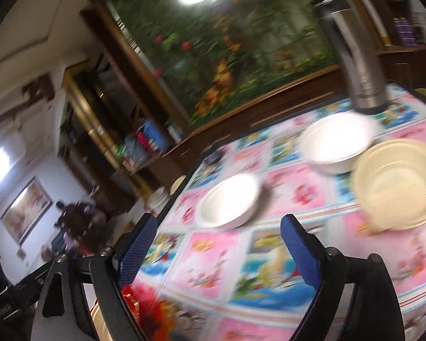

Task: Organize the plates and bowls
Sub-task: 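Move the open right tool toward the beige bowl on the table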

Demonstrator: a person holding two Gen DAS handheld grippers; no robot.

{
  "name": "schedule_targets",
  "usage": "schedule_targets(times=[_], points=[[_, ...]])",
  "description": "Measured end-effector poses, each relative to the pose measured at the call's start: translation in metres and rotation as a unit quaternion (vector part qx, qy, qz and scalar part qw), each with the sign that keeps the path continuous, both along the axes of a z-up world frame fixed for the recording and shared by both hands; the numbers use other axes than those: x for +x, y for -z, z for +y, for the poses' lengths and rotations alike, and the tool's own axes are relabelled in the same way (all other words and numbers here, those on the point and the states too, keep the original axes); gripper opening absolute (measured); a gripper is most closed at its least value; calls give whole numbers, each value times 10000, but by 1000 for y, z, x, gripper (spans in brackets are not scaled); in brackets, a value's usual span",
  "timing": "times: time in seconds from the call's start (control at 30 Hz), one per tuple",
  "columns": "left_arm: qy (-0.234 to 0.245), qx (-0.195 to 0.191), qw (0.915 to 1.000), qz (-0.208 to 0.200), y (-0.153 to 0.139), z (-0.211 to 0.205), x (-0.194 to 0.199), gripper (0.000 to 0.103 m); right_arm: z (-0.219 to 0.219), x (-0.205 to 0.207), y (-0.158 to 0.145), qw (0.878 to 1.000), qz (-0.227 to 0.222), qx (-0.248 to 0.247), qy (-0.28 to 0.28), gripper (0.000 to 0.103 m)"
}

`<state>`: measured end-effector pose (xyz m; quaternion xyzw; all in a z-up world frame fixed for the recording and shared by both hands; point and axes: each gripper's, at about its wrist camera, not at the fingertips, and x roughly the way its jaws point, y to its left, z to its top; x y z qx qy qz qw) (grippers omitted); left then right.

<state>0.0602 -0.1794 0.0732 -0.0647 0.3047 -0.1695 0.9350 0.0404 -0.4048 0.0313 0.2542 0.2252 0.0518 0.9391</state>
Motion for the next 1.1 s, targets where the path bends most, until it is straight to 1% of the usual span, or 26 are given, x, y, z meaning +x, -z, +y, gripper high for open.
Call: schedule_targets(times=[0.03, 0.07, 0.1, 0.17, 0.3, 0.33, 0.37, 0.43, 0.5, 0.57, 0.6, 0.67, 0.7, 0.77, 0.83, 0.9, 0.93, 0.97, 1.03, 1.1], points=[[53, -81, 9999, 39, 1, -7, 2, 94, -10, -4, 0, 10000, -10, 22, 91, 92], [131, -210, 9997, 82, 3, -20, 7, 100, -23, -7, -1, 9998, -7, 51, 185, 96], [173, -322, 9993, 102, 4, -29, 11, 103, -40, -10, -1, 9996, 22, 110, 261, 99], [200, -470, 9987, 71, 5, -47, 15, 103, -66, -17, 0, 9987, 9, 220, 454, 100], [198, -447, 9987, -167, 17, -101, 28, 103, -116, -32, 4, 9958, -20, 568, 717, 102], [186, -440, 9987, -196, 20, -109, 33, 103, -125, -34, 5, 9950, -34, 625, 780, 102], [179, -398, 9988, -201, 27, -126, 40, 103, -138, -38, 6, 9936, -51, 706, 880, 102], [110, -209, 9997, -56, 41, -149, 56, 103, -163, -44, 9, 9904, -39, 916, 1033, 102], [109, -35, 9995, 305, 55, -168, 69, 103, -189, -48, 16, 9860, 55, 1209, 1147, 103], [172, 282, 9965, 767, 73, -186, 79, 103, -205, -48, 25, 9812, 228, 1477, 1223, 103], [269, 501, 9947, 854, 80, -193, 78, 103, -210, -48, 29, 9792, 290, 1563, 1259, 103], [445, 923, 9902, 952, 86, -200, 75, 103, -216, -45, 36, 9768, 360, 1651, 1315, 103], [528, 987, 9893, 932, 85, -201, 72, 103, -215, -44, 37, 9764, 398, 1678, 1301, 103], [520, 956, 9918, 676, 76, -197, 64, 103, -213, -42, 40, 9768, 433, 1693, 1241, 103], [454, 906, 9947, 200, 63, -192, 53, 103, -209, -43, 39, 9781, 396, 1587, 1289, 103], [347, 929, 9945, -346, 56, -187, 44, 103, -205, -44, 37, 9801, 339, 1383, 1383, 103], [284, 925, 9939, -520, 55, -185, 41, 103, -204, -45, 37, 9803, 315, 1290, 1461, 103], [288, 840, 9943, -583, 52, -181, 41, 103, -203, -45, 38, 9801, 290, 1253, 1515, 103], [405, 624, 9961, -479, 52, -175, 44, 103, -201, -45, 38, 9797, 268, 1224, 1567, 103], [415, 597, 9966, -396, 53, -174, 52, 103, -198, -44, 39, 9805, 253, 1082, 1623, 103]])
